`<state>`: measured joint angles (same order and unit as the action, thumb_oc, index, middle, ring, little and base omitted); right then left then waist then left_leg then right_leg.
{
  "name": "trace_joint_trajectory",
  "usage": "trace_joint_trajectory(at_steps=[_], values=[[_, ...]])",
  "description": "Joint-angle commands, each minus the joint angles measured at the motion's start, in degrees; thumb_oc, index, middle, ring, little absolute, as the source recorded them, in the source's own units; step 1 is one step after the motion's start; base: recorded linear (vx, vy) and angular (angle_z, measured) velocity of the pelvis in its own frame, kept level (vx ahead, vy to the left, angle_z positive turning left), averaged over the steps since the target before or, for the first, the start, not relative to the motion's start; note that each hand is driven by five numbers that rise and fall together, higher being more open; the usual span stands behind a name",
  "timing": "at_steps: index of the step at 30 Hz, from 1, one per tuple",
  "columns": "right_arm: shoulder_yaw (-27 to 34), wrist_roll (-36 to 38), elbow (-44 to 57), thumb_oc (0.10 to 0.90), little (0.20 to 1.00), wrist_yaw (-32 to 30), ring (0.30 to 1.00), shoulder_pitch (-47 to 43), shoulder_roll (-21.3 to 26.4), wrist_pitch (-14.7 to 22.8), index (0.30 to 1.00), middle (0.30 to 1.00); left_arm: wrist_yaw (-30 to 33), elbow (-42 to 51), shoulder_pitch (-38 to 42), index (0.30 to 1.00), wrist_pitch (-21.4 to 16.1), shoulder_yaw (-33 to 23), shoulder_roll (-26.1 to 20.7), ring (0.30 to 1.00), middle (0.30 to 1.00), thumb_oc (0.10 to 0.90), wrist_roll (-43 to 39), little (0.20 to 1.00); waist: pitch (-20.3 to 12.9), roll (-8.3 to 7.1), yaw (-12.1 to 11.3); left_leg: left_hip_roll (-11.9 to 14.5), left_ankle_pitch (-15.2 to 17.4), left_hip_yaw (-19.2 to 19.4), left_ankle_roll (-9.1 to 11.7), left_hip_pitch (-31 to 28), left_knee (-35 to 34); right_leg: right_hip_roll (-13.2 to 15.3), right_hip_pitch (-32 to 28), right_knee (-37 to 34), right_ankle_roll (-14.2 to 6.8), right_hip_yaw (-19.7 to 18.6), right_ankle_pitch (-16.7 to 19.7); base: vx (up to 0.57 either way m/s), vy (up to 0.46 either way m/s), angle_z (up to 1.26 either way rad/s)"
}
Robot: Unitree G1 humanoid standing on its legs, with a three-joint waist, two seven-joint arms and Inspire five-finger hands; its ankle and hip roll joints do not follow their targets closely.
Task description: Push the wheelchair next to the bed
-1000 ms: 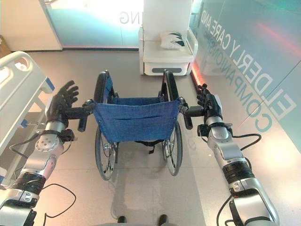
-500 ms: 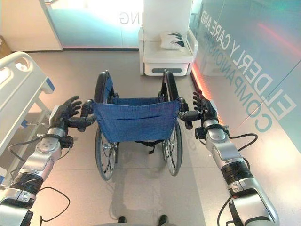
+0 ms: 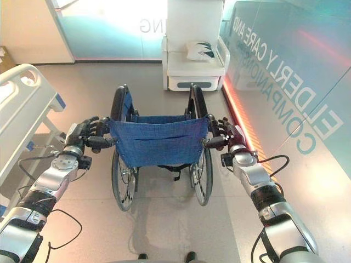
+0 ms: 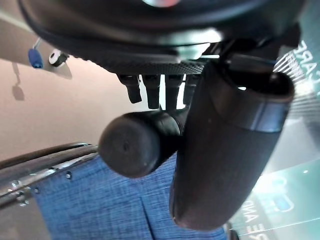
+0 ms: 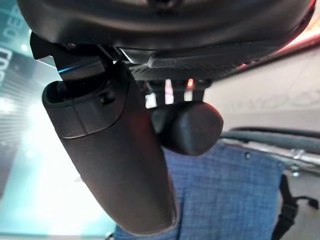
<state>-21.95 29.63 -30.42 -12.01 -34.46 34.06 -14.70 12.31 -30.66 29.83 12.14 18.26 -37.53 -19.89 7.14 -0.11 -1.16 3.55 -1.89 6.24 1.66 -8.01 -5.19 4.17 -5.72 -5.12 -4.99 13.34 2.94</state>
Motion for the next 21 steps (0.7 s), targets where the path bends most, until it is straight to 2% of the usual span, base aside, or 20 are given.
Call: trace_joint_trajectory(at_steps=[1,6,11,17,21], values=[[-2.35,-3.67,-2.66,0.800,0.900,-2.89,0.900,-10.54,2.81,0.78,0.900,0.900,1.51,-6.47,7.67,0.900,2.32,2.78,-4.15,0.900,0.900,0.800,4.13,0.900,-2.42,0.42,-0.46,-1.99,3.07,1.17,-0.17,1.42,0.76,1.22,-1.20,2.29,-1.17,1.22,-3.93,0.00,0.000,0.00],[-3.71,-2.81,-4.14,0.800,0.900,-4.80,0.900,-13.76,2.84,-0.53,0.900,0.900,0.94,-9.65,10.79,0.900,8.22,4.67,-3.83,0.900,0.900,0.800,3.75,0.900,-2.22,0.51,-0.50,-2.15,3.04,1.08,-0.27,1.47,0.99,1.23,-1.25,2.45,-1.14,1.17,-3.96,0.00,0.000,0.00],[-4.79,-2.77,-4.99,0.800,0.900,-6.38,0.900,-16.87,2.71,-2.13,0.900,0.900,0.62,-12.44,13.47,0.900,11.18,5.76,-3.78,0.900,0.900,0.800,4.49,0.900,-2.05,0.55,-0.45,-2.23,3.13,1.07,-0.28,1.53,1.14,1.25,-1.18,2.55,-1.09,1.22,-3.99,0.00,0.000,0.00],[-6.44,-3.88,-5.78,0.800,0.900,-8.31,0.900,-21.25,3.60,-7.11,0.900,0.900,-1.13,-14.82,16.85,0.900,15.78,7.49,-4.58,0.900,0.900,0.800,6.95,0.900,-1.89,0.47,-0.43,-2.28,3.17,1.12,-0.27,1.61,1.23,1.20,-1.15,2.50,-1.13,1.10,-3.97,0.00,0.000,0.00],[-7.35,-6.20,-7.07,0.800,0.900,-9.74,0.900,-23.93,4.59,-10.35,0.900,0.900,-2.46,-15.90,18.66,0.900,17.01,8.80,-4.78,0.900,0.900,0.800,9.45,0.900,-1.87,0.34,-0.45,-2.37,3.27,1.18,-0.37,1.54,1.27,1.06,-1.30,2.42,-1.05,0.97,-4.05,0.00,0.000,0.00]])
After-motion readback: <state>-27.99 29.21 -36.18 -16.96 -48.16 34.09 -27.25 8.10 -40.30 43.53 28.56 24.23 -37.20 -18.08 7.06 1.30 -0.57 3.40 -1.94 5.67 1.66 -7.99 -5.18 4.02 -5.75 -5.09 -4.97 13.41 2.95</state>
